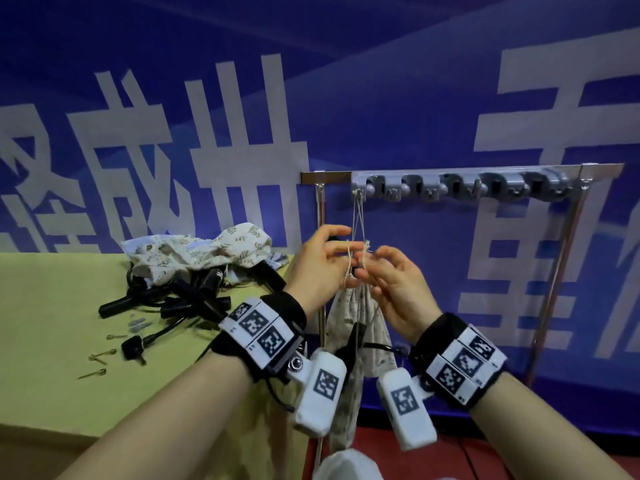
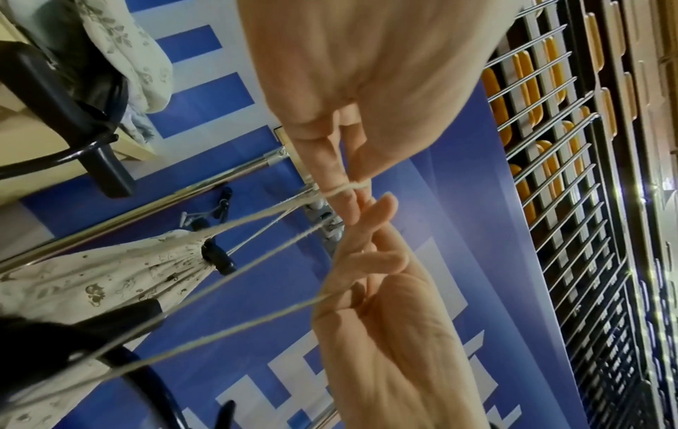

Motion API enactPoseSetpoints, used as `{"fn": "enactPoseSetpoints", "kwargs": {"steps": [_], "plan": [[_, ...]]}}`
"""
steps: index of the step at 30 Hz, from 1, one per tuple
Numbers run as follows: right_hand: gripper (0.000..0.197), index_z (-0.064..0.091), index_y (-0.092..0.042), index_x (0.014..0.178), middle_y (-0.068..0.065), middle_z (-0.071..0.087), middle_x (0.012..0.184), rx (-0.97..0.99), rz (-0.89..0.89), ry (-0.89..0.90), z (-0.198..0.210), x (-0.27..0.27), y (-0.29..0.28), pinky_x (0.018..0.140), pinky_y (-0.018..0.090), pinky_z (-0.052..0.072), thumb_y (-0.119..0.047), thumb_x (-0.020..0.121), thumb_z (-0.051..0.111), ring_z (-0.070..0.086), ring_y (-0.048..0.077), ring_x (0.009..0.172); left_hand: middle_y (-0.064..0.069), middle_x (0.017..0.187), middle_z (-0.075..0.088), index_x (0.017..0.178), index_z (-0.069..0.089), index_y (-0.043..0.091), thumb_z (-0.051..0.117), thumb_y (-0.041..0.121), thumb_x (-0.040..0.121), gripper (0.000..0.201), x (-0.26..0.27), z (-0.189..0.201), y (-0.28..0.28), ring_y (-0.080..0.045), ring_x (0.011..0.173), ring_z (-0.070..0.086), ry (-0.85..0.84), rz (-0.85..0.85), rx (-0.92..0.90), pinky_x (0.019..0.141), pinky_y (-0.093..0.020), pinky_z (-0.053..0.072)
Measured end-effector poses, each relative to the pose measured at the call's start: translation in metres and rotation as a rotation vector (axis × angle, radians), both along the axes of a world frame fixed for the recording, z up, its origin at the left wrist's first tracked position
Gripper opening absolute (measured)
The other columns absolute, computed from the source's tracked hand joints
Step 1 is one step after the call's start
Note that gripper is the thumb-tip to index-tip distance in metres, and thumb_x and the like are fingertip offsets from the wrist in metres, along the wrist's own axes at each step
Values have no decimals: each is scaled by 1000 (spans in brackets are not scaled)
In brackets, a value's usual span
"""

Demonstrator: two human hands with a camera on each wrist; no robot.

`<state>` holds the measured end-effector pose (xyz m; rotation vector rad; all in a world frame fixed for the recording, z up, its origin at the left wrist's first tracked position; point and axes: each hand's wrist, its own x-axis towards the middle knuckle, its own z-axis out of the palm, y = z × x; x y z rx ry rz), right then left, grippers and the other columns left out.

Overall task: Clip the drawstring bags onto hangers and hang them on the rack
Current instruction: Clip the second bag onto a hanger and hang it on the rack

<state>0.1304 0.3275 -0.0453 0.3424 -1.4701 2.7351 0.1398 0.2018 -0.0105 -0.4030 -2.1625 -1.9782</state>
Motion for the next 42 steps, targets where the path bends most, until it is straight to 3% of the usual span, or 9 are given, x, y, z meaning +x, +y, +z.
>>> {"fn": "enactPoseSetpoints", "kwargs": {"steps": [4, 10, 12, 16, 22, 28, 34, 38, 42], "plan": [[21, 62, -5, 91, 3, 71, 77, 225, -58, 14, 5, -12, 9, 52, 17, 51, -26, 94, 59, 64, 11, 63, -5, 107, 68, 118, 48, 16, 57, 3, 91, 32, -13, -6, 3, -24, 81, 68, 21, 18, -76, 74, -47, 59], [42, 75, -5, 99, 12, 72, 92, 581, -65, 55, 13, -24, 24, 65, 25, 49, -39, 98, 50, 63, 17, 79, 6, 100, 68, 121, 47, 27, 66, 27, 84, 41, -33, -10, 9, -18, 90, 67, 64, 95, -396, 82, -37, 54], [39, 75, -8, 98, 20, 72, 99, 576, -52, 30, 16, -33, 28, 72, 30, 47, -38, 98, 50, 58, 22, 83, 6, 105, 66, 126, 44, 25, 60, 32, 88, 42, -36, -6, 15, -15, 97, 63, 101, 118, -512, 78, -28, 47], [27, 73, -13, 97, 7, 75, 93, 472, -105, 23, 30, -54, 29, 74, 26, 51, -24, 100, 48, 65, 17, 81, 4, 112, 61, 136, 34, 22, 53, 44, 92, 53, -50, 2, 16, -15, 102, 58, 24, 114, -434, 80, -28, 44], [35, 68, -10, 100, 6, 70, 92, 567, -374, 135, 67, -93, 38, 52, 18, 54, 10, 88, 43, 68, 6, 54, 0, 107, 60, 127, 42, 23, 56, 22, 92, 38, -69, -15, -26, -15, 95, 58, -34, 228, -261, 80, -31, 47], [15, 73, -7, 79, 11, 63, 70, 737, -671, 235, 80, -135, 46, 61, 29, 61, -5, 89, 61, 62, 4, 45, -3, 101, 59, 109, 49, 30, 54, 5, 88, 33, -62, -41, -76, -16, 85, 57, -7, 358, -160, 77, -26, 46], [30, 64, -8, 52, 15, 67, 60, 1211, -788, 217, 85, -172, 52, 76, 40, 54, -19, 79, 58, 66, 32, 68, 9, 101, 59, 108, 52, 31, 54, 8, 87, 31, -34, -51, -122, -9, 93, 56, 57, 500, -291, 72, -15, 41], [32, 66, -6, 56, 20, 62, 60, 1392, -814, 218, 89, -181, 43, 65, 38, 50, -22, 84, 61, 62, 39, 67, 8, 113, 56, 109, 55, 26, 54, 11, 88, 25, -29, -63, -143, -11, 106, 51, 22, 566, -428, 87, -26, 41], [17, 70, -5, 67, 17, 61, 64, 1489, -823, 158, 95, -195, 41, 46, 21, 29, -12, 81, 62, 48, 24, 52, 9, 114, 52, 108, 57, 28, 53, 13, 90, 24, -24, -75, -159, -13, 110, 49, -34, 628, -436, 95, -35, 44]]}}
